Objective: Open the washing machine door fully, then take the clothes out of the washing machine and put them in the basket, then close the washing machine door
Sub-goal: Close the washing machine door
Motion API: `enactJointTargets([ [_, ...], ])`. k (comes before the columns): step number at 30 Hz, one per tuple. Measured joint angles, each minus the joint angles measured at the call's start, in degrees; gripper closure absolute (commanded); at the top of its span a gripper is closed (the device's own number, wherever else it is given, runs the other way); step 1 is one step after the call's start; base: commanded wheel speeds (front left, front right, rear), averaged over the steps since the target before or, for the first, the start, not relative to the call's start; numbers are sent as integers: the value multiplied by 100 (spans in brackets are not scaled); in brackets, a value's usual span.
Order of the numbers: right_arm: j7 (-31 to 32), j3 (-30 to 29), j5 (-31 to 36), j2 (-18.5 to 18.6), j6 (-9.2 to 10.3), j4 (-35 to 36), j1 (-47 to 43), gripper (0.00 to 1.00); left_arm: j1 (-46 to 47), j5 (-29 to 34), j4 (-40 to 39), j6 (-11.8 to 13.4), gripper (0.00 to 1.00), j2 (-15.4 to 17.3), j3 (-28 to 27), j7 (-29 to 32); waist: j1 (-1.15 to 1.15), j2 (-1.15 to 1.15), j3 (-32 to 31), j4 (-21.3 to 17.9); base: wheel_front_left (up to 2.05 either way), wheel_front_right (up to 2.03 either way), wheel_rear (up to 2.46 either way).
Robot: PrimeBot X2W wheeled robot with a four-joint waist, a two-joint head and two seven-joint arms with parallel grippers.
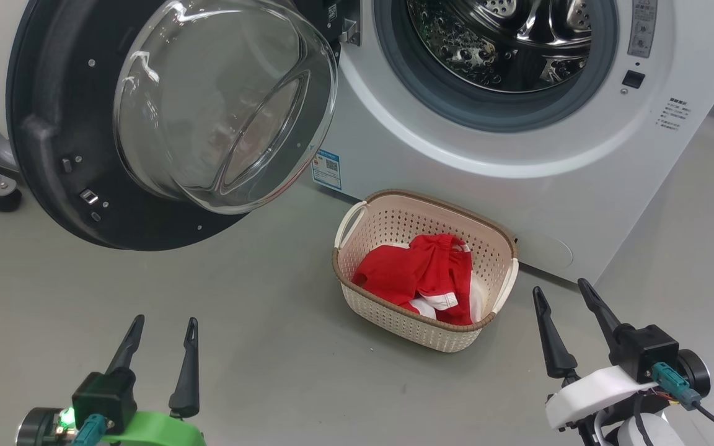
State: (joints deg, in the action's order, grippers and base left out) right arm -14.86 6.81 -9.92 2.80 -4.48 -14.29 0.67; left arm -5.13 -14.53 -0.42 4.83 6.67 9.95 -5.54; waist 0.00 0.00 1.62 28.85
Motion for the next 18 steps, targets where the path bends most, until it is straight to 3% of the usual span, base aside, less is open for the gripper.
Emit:
enactJointTargets([
  [9, 0, 36, 0, 0, -1, -24, 0, 0, -12, -7, -4, -1, 0, 5, 2, 0, 0, 0, -19, -33, 0, 0, 0],
  [10, 0, 42, 0, 0, -1, -24, 0, 0, -13, -8, -4, -1, 16, 5, 2, 0, 0, 0, -19, -35, 0, 0, 0],
  [11, 0, 47, 0, -1, -1, -25, 0, 0, -13, -15, -4, -1, 23, 5, 2, 0, 0, 0, -20, -38, 0, 0, 0],
  [12, 0, 49, 0, -1, -1, -25, 0, 0, -14, -18, -5, -1, 44, 5, 3, 0, 0, 0, -20, -40, 0, 0, 0],
  [13, 0, 49, 0, -1, -1, -25, 0, 0, -15, -19, -5, -1, 52, 5, 2, 0, 0, 0, -19, -42, 0, 0, 0],
  [15, 0, 49, 0, -1, -1, -26, 0, 0, -17, -30, -5, -1, 59, 7, 2, 0, 0, 0, -18, -44, 0, 0, 0],
  [17, 0, 49, 0, -2, -1, -26, 0, 0, -18, -40, -8, -1, 97, 7, 2, 0, 0, 0, -15, -45, 0, 0, 0],
  [18, 0, 49, 0, -2, -1, -26, 0, 0, -18, -41, -9, -1, 100, 7, 2, 0, 0, 0, -13, -44, 0, 0, 0],
])
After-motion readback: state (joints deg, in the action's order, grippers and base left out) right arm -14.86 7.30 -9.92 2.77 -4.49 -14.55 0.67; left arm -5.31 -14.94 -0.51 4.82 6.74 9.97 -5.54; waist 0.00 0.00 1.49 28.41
